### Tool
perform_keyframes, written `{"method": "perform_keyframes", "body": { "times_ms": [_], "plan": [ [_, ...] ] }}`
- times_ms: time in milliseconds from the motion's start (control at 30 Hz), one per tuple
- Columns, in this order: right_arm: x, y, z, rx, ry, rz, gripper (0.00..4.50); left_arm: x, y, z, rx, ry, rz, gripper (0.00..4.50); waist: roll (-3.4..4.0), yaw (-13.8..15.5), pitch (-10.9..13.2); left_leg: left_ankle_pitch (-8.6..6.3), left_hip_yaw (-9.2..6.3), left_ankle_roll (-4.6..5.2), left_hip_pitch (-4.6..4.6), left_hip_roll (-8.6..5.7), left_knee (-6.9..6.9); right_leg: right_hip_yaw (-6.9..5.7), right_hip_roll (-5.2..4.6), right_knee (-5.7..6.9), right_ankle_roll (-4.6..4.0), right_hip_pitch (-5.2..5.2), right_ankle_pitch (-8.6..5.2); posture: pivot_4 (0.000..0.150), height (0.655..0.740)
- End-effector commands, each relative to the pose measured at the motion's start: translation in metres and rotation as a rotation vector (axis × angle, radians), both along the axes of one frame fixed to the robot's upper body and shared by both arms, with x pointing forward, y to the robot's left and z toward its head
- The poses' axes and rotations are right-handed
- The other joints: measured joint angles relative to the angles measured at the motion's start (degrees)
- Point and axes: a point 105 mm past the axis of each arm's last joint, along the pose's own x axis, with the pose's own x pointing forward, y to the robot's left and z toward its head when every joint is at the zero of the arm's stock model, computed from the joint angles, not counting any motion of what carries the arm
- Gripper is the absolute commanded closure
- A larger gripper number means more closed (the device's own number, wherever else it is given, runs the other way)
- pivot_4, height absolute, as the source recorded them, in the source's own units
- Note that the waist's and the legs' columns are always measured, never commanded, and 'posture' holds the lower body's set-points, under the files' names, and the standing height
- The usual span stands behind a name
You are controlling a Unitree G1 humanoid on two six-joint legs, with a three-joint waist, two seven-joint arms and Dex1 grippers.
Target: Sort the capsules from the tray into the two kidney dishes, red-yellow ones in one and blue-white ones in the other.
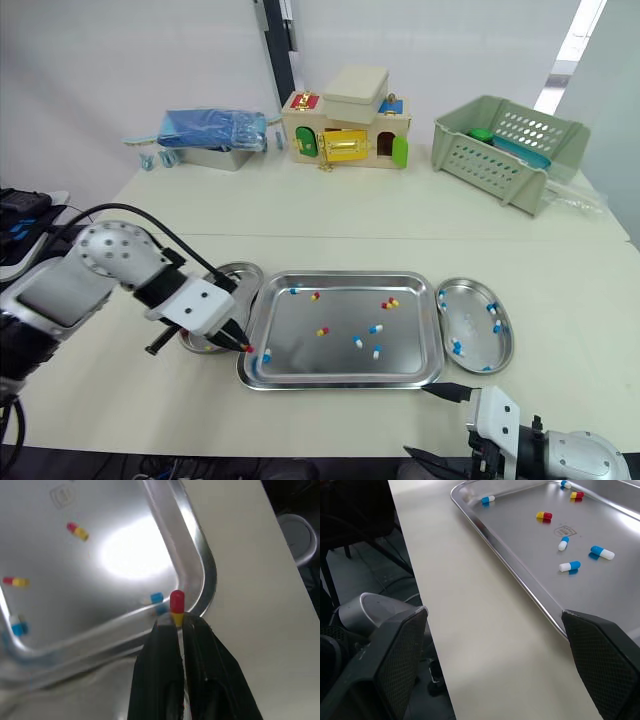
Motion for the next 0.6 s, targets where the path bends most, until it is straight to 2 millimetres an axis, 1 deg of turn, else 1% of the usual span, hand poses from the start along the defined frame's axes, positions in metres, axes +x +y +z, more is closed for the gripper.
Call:
{"method": "perform_keyframes", "body": {
  "times_ms": [33,100,200,300,467,600],
  "plan": [
    [0.000,0.003,0.005,0.012,-0.032,0.011,0.00,0.014,0.017,0.012,-0.021,-0.085,0.181,4.47,0.00,0.02,0.00,0.00,0.00,0.00,-0.01,0.00,0.00,-0.01,0.00,0.00,0.00,0.00,0.00,0.150,0.7400],
    [-0.001,0.004,0.004,0.013,-0.032,0.011,0.00,0.021,0.027,0.009,-0.031,-0.103,0.278,4.47,0.00,0.04,0.00,0.00,0.02,0.00,0.00,0.00,-0.01,0.01,0.00,0.00,0.00,0.00,0.00,0.150,0.7400],
    [-0.001,0.004,0.004,0.015,-0.031,0.009,0.00,0.028,0.036,0.002,-0.054,-0.106,0.385,4.47,0.00,0.08,0.00,0.00,0.01,0.00,0.00,0.00,-0.02,0.01,0.00,0.00,0.00,-0.03,0.00,0.150,0.7400],
    [0.001,0.005,0.005,0.015,-0.034,0.007,0.00,0.035,0.044,-0.007,-0.055,-0.112,0.458,4.47,-0.02,0.13,0.01,0.00,0.02,0.00,0.00,0.00,-0.02,0.01,0.00,0.01,0.00,-0.03,0.00,0.150,0.7400],
    [0.002,0.006,0.005,0.020,-0.042,0.004,0.00,0.040,0.051,-0.016,-0.035,-0.119,0.491,4.47,-0.02,0.12,0.01,0.00,0.02,0.00,-0.01,0.00,-0.02,0.01,0.00,0.02,0.00,-0.05,0.00,0.150,0.7400],
    [0.003,0.006,0.005,0.025,-0.047,-0.007,0.00,0.043,0.051,-0.015,-0.046,-0.116,0.503,4.47,-0.02,0.15,0.01,0.00,0.01,0.00,-0.02,0.00,-0.02,0.01,0.00,0.02,0.00,-0.06,0.00,0.150,0.7400]
  ]
}}
